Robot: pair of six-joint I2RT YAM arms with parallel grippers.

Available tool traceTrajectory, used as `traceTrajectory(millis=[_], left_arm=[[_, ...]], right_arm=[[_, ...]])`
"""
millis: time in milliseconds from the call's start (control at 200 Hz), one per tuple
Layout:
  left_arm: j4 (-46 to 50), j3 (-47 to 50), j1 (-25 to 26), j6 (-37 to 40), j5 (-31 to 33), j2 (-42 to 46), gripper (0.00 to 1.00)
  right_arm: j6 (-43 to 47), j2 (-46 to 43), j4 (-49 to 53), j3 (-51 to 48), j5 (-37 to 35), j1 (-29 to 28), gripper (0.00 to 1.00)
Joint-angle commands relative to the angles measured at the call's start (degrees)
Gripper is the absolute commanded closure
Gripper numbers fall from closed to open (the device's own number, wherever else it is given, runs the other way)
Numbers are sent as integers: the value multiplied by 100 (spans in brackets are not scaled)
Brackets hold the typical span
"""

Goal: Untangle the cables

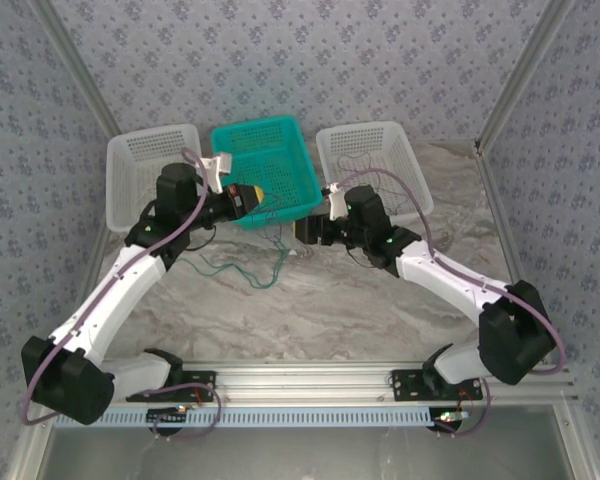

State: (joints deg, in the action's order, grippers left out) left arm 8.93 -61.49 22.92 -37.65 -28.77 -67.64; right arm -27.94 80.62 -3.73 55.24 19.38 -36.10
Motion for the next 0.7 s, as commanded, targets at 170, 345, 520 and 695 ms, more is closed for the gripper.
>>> traceTrajectory(millis=[170, 345, 520, 695], left_arm=[[-193, -204, 99, -42, -114, 46, 100], [-95, -221, 143, 4, -54, 97, 100], [-85, -218, 160, -4, 3, 143, 100], [-67, -240, 160, 23, 30, 181, 100]], right_arm=[[-226, 670, -803, 368, 1287, 92, 46], [-97, 1003, -612, 733, 1752, 104, 50], [-169, 1260, -641, 870, 1925, 95, 60], [-176, 1440, -610, 1005, 1943, 59, 69]])
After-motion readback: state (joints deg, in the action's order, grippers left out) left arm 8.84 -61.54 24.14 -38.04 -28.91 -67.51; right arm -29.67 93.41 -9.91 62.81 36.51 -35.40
